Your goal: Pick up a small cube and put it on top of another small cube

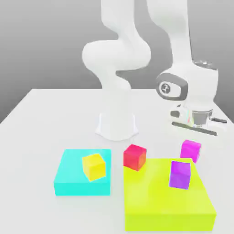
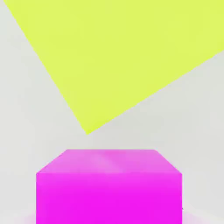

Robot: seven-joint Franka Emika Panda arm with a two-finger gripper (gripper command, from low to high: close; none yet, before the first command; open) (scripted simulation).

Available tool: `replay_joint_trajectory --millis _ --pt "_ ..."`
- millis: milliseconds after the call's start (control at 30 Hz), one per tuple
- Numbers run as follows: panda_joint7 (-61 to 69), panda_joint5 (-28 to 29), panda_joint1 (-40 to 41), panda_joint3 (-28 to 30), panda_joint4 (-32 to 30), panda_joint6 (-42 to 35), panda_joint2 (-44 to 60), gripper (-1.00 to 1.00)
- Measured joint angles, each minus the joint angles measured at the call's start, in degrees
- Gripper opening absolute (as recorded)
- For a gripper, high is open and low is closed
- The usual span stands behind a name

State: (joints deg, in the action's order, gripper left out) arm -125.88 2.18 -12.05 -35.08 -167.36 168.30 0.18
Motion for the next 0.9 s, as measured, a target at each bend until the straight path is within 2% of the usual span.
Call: replay_joint_trajectory --millis 100,233,400,700,767,900 --pt "4.80 -6.58 -1.92 0.43 -0.71 -1.60 -2.47 -1.00" --pt "9.30 -12.53 -4.42 1.76 -1.80 -3.50 -5.31 -1.00" --pt "17.01 -11.07 -0.06 8.60 -2.14 -12.44 -13.99 -1.00" --pt "34.30 -9.14 7.49 24.69 -2.22 -31.53 -33.09 -1.00" --pt "36.16 -9.11 8.29 26.18 -2.73 -30.85 -32.97 -1.00" --pt "36.77 -9.39 8.83 25.94 -4.46 -22.38 -26.23 -1.00"
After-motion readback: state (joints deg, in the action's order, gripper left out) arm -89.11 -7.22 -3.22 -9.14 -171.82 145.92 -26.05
